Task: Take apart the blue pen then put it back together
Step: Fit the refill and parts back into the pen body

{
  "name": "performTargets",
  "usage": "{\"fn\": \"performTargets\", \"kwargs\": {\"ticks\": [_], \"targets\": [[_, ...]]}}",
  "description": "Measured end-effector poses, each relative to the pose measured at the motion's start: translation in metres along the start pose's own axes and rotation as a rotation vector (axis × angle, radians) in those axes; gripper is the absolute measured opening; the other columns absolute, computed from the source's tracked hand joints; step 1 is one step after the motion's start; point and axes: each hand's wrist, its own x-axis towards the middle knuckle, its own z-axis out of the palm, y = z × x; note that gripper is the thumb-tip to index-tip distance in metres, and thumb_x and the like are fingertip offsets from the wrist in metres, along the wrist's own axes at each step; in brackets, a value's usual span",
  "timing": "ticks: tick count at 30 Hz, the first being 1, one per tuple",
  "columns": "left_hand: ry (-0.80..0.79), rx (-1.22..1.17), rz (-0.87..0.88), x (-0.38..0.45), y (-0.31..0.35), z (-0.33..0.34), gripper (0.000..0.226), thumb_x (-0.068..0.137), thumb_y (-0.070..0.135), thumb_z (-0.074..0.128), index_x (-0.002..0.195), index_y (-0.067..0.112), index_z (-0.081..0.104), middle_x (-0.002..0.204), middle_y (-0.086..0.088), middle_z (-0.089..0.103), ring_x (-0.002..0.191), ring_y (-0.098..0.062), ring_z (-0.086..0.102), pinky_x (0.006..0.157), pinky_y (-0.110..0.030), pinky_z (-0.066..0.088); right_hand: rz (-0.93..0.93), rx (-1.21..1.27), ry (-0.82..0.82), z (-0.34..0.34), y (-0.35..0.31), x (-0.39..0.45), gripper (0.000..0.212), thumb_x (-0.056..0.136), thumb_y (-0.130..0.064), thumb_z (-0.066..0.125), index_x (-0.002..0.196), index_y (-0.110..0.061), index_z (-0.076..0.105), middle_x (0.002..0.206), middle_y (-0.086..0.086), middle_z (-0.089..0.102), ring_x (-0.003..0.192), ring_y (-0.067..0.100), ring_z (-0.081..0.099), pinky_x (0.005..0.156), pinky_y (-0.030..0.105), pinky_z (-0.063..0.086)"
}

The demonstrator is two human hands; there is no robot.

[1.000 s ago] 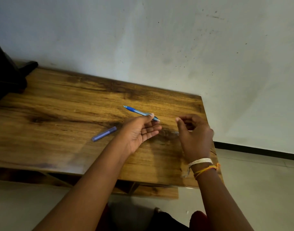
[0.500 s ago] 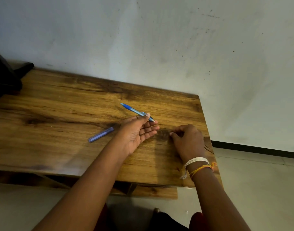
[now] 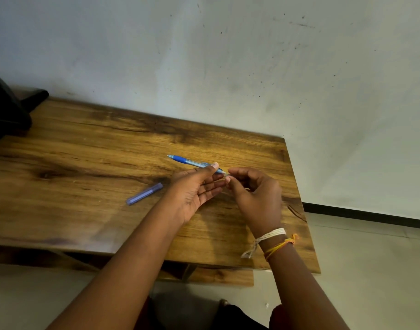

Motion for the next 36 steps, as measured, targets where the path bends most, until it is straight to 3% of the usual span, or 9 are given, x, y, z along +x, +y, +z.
{"fn": "performTargets", "kwargs": {"ticks": [8,13,24,29,36], "targets": [[-0.027,-0.014,-0.009,-0.0029,0.0024,0.0024,0.006,0.084,0.009,0.065,0.086,0.004,0.066,0.073,-0.012,0.075,0.066,-0.018,0.073,0.068,-0.029,0.059,-0.043,0.072,0.060,-0.0004,-0.0007,-0.0006,0.021,0.080,-0.007,0.074,0.085,-0.027,0.073,0.079,-0.017,0.071,0.074,-0.002,0.069,0.065,0.011,0.051],[-0.028,-0.034,-0.022,-0.0037,0.0012,0.0045,0.007,0.086,0.010,0.064,0.085,0.004,0.065,0.073,-0.012,0.074,0.065,-0.018,0.073,0.066,-0.028,0.059,-0.048,0.098,0.112,-0.0019,-0.0002,-0.0004,0.015,0.080,-0.008,0.074,0.088,-0.021,0.073,0.082,-0.009,0.073,0.076,0.003,0.070,0.067,0.015,0.054],[-0.066,0.019,0.003,-0.0047,0.0009,0.0061,0.005,0.086,0.009,0.063,0.089,0.005,0.065,0.074,-0.010,0.075,0.068,-0.018,0.072,0.072,-0.029,0.058,-0.093,0.079,0.050,-0.0052,0.0019,0.0015,0.020,0.080,-0.006,0.074,0.086,-0.025,0.073,0.080,-0.018,0.070,0.077,-0.003,0.068,0.068,0.009,0.050],[-0.091,0.012,-0.026,-0.0054,0.0001,0.0064,0.004,0.086,0.009,0.063,0.088,0.006,0.065,0.074,-0.008,0.074,0.070,-0.015,0.072,0.074,-0.028,0.057,0.031,0.219,0.048,-0.0065,0.0057,0.0038,0.013,0.077,-0.008,0.077,0.089,-0.015,0.075,0.083,0.001,0.076,0.078,0.012,0.073,0.070,0.028,0.060],[-0.089,-0.009,-0.023,-0.0052,-0.0006,0.0051,0.004,0.086,0.009,0.062,0.086,0.006,0.065,0.070,-0.006,0.073,0.067,-0.013,0.070,0.074,-0.027,0.057,0.098,0.381,-0.006,-0.0009,0.0070,0.0050,0.008,0.077,-0.002,0.075,0.085,-0.004,0.074,0.083,0.009,0.075,0.075,0.015,0.072,0.062,0.022,0.056]]}}
